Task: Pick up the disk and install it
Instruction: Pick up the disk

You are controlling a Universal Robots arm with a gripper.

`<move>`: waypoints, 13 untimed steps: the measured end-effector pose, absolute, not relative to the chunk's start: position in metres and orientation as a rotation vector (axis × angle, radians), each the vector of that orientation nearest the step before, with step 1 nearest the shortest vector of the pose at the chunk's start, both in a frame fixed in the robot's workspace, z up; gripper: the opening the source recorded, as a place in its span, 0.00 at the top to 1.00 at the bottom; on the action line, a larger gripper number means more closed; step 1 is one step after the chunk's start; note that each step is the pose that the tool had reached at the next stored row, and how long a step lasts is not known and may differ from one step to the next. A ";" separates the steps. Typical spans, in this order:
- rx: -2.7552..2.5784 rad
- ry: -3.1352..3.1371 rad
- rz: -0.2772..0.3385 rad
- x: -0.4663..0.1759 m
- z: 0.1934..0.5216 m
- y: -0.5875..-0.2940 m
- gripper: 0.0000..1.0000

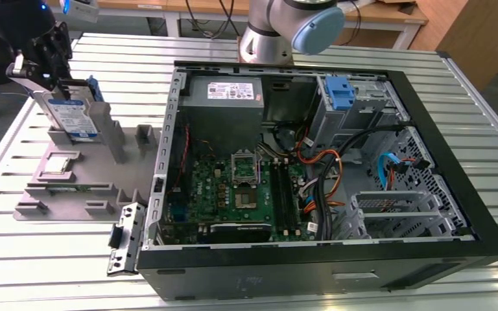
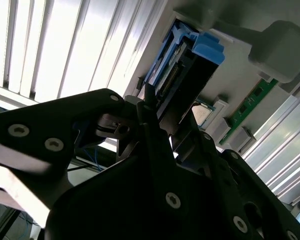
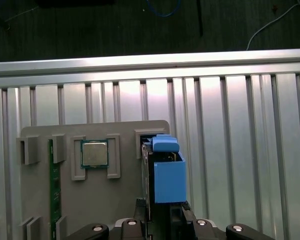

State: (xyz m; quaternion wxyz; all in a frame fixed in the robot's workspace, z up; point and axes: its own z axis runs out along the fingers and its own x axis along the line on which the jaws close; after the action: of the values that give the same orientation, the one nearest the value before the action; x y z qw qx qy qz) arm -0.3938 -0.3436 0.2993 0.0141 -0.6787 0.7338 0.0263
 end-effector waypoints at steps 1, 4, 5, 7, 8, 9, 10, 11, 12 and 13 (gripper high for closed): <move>-2.113 2.285 0.082 -0.394 0.299 -0.344 0.64; -2.113 2.285 0.082 -0.394 0.299 -0.344 0.64; -2.113 2.285 0.082 -0.394 0.299 -0.344 0.64; -2.113 2.285 0.082 -0.394 0.299 -0.344 0.64; -2.113 2.285 0.082 -0.394 0.299 -0.344 0.64; -2.113 2.285 0.082 -0.394 0.299 -0.344 0.64; -2.114 2.285 0.082 -0.394 0.299 -0.344 0.64; -2.114 2.285 0.082 -0.394 0.299 -0.344 0.65; -2.113 2.285 0.082 -0.394 0.299 -0.344 0.65; -2.113 2.285 0.082 -0.394 0.299 -0.344 0.65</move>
State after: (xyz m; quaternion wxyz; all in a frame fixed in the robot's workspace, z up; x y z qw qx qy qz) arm -0.3939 -0.3439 0.2992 0.0141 -0.6787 0.7338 0.0263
